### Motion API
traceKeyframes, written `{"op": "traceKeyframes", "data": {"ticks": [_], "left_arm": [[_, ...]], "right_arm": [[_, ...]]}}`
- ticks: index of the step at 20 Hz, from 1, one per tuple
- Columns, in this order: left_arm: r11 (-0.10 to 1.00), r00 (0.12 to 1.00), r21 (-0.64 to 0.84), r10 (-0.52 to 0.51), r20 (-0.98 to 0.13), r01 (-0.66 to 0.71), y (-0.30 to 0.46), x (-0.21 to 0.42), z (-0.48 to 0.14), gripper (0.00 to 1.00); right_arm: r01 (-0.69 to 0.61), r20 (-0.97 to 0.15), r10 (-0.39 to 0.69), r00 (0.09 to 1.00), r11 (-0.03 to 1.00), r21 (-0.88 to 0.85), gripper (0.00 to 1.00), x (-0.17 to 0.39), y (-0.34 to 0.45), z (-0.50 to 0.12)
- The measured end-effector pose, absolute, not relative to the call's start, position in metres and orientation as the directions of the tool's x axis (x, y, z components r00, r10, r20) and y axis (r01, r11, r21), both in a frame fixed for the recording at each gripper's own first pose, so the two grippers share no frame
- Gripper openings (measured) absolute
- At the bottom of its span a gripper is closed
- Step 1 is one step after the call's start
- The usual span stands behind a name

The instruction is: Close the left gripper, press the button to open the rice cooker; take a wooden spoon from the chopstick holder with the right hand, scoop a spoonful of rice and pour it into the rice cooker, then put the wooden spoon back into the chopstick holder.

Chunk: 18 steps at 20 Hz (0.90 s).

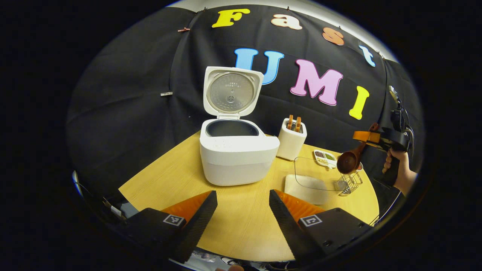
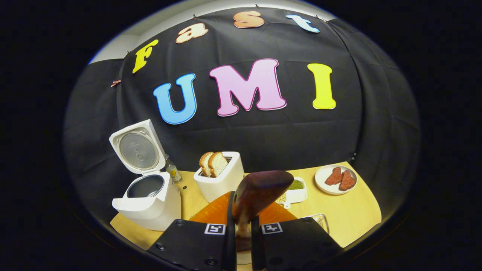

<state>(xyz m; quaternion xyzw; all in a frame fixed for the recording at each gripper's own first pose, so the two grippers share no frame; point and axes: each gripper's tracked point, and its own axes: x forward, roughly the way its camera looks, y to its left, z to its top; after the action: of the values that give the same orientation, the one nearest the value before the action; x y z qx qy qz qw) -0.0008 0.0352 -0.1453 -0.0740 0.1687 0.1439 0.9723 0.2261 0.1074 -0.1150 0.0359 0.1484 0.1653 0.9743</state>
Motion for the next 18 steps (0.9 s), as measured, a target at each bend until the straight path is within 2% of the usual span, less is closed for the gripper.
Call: {"op": "traceKeyframes", "data": {"ticks": [8, 15, 16, 17, 18], "left_arm": [[0.955, 0.862, -0.073, 0.226, -0.454, -0.289, 0.081, 0.002, -0.193, 0.96], [0.966, 0.863, -0.098, 0.166, -0.476, -0.239, 0.080, 0.009, -0.207, 0.96], [0.968, 0.865, -0.114, 0.144, -0.481, -0.225, 0.076, 0.010, -0.210, 0.96], [0.968, 0.862, -0.130, 0.127, -0.491, -0.216, 0.073, 0.011, -0.212, 0.96], [0.966, 0.860, -0.143, 0.116, -0.498, -0.213, 0.072, 0.014, -0.214, 0.96]], "right_arm": [[-0.276, -0.319, 0.249, 0.915, 0.960, -0.043, 0.19, 0.232, 0.125, -0.201], [-0.201, -0.347, 0.175, 0.921, 0.979, -0.039, 0.20, 0.221, 0.134, -0.233], [-0.195, -0.358, 0.170, 0.918, 0.980, -0.034, 0.24, 0.217, 0.139, -0.237], [-0.197, -0.374, 0.178, 0.910, 0.980, -0.013, 0.20, 0.211, 0.148, -0.240], [-0.205, -0.393, 0.195, 0.899, 0.979, 0.016, 0.20, 0.206, 0.159, -0.245]]}}
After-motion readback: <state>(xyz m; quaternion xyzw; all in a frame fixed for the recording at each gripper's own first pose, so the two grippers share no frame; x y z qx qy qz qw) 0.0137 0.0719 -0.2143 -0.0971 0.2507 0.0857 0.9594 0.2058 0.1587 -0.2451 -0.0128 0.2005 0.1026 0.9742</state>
